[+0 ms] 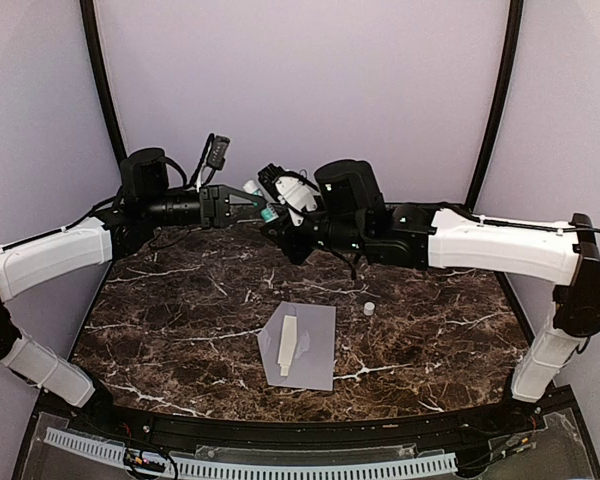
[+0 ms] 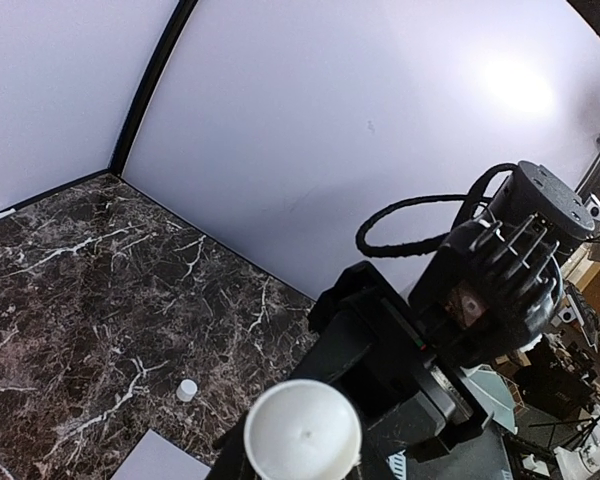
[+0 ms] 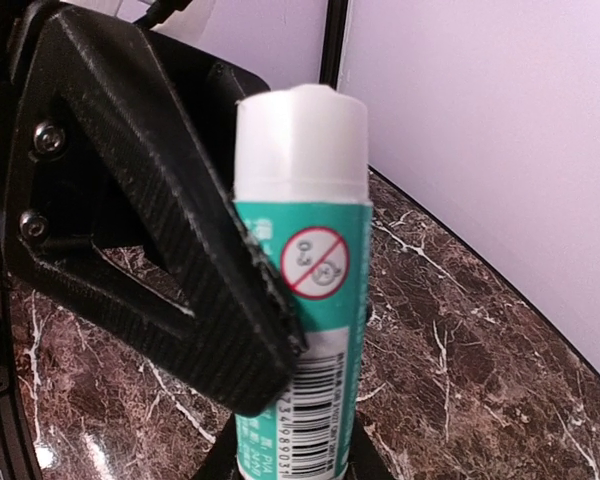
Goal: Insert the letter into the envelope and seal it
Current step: Unscrew the solid glue.
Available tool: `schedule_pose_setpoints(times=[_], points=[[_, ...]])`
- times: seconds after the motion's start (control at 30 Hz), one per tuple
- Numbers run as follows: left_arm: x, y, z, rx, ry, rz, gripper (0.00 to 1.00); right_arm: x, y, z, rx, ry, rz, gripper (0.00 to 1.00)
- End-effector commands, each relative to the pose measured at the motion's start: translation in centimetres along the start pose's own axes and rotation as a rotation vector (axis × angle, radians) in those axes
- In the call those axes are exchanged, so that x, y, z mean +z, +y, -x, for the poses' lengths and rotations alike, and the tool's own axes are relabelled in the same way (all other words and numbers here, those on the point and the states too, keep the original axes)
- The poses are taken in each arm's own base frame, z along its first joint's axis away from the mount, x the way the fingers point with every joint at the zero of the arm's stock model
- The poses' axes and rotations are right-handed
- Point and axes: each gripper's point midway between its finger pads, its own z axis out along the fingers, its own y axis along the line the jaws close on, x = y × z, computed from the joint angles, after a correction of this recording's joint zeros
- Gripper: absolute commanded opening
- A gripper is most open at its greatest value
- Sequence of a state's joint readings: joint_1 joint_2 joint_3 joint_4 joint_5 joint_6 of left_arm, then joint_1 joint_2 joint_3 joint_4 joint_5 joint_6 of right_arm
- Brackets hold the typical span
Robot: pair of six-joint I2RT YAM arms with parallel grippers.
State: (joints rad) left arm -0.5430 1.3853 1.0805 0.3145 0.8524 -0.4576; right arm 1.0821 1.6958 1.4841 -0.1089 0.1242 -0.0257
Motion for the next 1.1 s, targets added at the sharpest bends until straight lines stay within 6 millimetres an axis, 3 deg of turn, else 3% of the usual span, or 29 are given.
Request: schedule_pose_setpoints(times=[0.0, 0.33, 0.57, 0.73, 0.8, 0.83, 0.93, 1.07], points=[[0.1, -1.3, 0.5, 0.024, 0.010, -0.057, 0.00, -2.6, 2.5, 4.9, 0.025, -0.196, 0.162, 0.11], [-0.7, -5.7, -0.5, 0.104, 0.086, -0.308, 0.00, -8.3, 5.8, 7.6, 0.145, -0.323, 0.675, 0.10], [-1.2, -6.7, -0.5, 0.131, 0.090, -0.351, 0.00, -9.2, 7.8, 7.0, 0.170, -0.274, 0.893, 0.10], [-1.4, -7.1, -0.3, 0.141, 0.082, -0.358, 0.00, -9.0, 7.8, 6.7, 0.190, -0.264, 0.897, 0.13], [-1.4, -7.1, -0.1, 0.143, 0.069, -0.350, 0.00, -8.5, 6.8, 6.6, 0.198, -0.270, 0.824, 0.27], [-1.5, -7.1, 0.0, 0.140, 0.061, -0.341, 0.00, -8.1, 6.0, 6.5, 0.211, -0.274, 0.760, 0.43], [-1.4, -6.1, 0.8, 0.135, 0.014, -0.256, 0.00, -7.4, 3.5, 5.9, 0.227, -0.272, 0.576, 0.67], [-1.6, -3.5, 2.0, 0.106, -0.046, -0.095, 0.00, -6.0, 1.4, 3.7, 0.229, -0.201, 0.408, 0.78]])
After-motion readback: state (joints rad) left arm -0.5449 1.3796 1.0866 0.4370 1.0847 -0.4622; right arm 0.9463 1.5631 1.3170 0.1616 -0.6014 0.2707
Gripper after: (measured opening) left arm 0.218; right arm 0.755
